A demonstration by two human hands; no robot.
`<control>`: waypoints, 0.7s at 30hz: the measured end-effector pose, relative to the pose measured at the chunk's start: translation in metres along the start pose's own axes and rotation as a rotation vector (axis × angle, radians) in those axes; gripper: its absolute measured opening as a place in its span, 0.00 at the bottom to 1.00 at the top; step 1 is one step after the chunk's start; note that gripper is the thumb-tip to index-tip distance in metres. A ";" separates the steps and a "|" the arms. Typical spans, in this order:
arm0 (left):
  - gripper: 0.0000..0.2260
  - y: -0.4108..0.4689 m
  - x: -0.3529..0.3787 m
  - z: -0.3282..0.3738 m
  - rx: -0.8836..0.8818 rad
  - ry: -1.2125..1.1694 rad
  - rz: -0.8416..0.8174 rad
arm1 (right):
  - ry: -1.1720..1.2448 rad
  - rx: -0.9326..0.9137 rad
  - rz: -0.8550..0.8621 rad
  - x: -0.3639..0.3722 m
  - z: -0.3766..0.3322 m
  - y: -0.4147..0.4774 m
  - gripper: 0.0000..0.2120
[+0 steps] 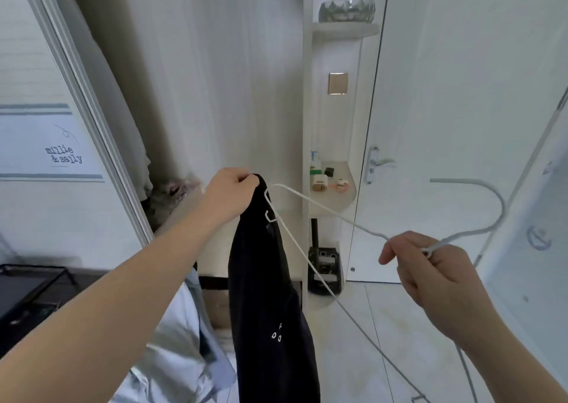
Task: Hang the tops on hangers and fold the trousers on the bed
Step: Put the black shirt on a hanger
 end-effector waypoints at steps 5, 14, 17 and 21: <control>0.15 -0.042 0.031 -0.008 0.067 0.068 -0.161 | -0.065 0.098 0.005 0.009 0.020 -0.041 0.18; 0.18 -0.104 0.078 0.028 0.313 0.319 -0.366 | -0.157 0.162 -0.123 0.032 0.028 -0.062 0.15; 0.18 -0.112 0.097 0.040 0.371 0.317 -0.446 | -0.032 0.161 -0.096 0.048 0.041 -0.062 0.17; 0.17 -0.119 0.103 0.048 0.523 0.484 -0.613 | 0.138 0.113 0.017 0.036 0.050 -0.066 0.14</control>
Point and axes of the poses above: each hand's wrist, its own y-axis towards the middle knuckle, its own x-axis out of the palm, z = x × y, the point moved 1 cm from there along y, towards the middle knuckle, and after that the axes turned 11 degrees about -z, right-handed, at the moved point
